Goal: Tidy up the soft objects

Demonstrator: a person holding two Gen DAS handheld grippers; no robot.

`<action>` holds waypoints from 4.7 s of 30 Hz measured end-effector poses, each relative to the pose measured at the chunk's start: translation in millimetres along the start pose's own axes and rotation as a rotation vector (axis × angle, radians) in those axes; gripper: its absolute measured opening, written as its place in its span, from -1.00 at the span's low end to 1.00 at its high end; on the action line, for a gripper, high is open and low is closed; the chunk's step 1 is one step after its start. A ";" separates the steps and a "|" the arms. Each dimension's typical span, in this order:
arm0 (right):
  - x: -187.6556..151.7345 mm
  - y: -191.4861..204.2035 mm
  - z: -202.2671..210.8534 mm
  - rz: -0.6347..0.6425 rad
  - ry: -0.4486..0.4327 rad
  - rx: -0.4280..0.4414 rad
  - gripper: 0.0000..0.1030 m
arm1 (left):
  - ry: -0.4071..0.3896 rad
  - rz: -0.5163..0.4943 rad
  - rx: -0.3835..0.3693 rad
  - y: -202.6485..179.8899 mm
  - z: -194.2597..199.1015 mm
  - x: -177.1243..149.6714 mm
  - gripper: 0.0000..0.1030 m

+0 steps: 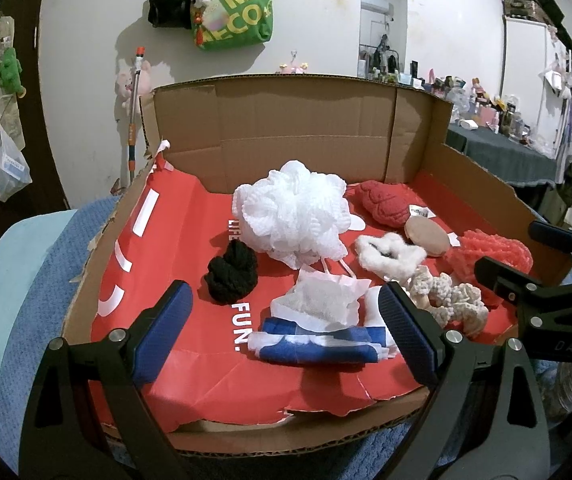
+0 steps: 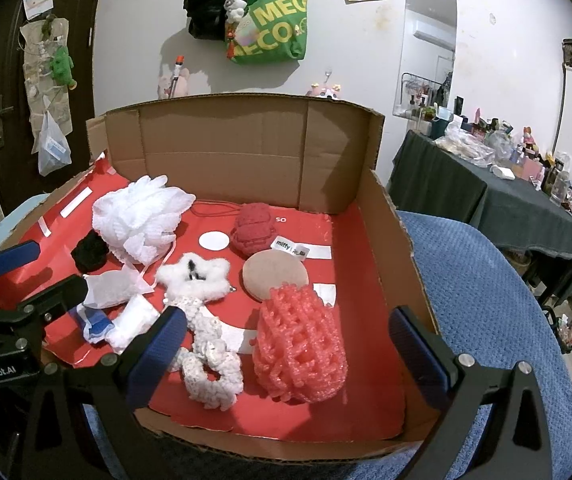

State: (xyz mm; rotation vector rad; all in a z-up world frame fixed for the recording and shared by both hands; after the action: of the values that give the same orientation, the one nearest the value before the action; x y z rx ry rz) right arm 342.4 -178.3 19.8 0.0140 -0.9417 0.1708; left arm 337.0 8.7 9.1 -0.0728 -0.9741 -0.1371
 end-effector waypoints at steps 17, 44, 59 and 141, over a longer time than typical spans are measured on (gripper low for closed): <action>-0.5 0.3 -1.4 0.008 0.000 -0.008 1.00 | 0.007 -0.001 0.001 -0.2 -2.4 -2.3 0.85; -0.4 0.5 -1.5 0.011 0.002 -0.009 1.00 | 0.008 -0.001 0.002 -0.4 -2.8 -1.8 0.85; 0.3 1.1 -1.6 0.009 -0.001 -0.007 1.00 | 0.009 -0.002 0.002 -0.6 -2.5 -1.6 0.85; 5.6 6.2 56.9 0.024 -0.049 -0.011 1.00 | -0.026 0.048 0.069 15.1 70.3 7.9 0.85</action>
State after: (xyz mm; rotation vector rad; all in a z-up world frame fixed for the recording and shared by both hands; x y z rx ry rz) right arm 299.0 -176.3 57.4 -0.0033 -0.9916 0.1885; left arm 286.0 31.7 55.0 -0.0344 -1.0019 -0.0584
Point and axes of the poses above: each gripper's, at about its wrist camera, not at the fingertips, and z roughly against the way its jaws point, y to its left, x to its top, the point moved 9 cm from there along -z, roughly the way its jaws point, and after that the axes turned 1 degree about -z, right-handed, at the moved point
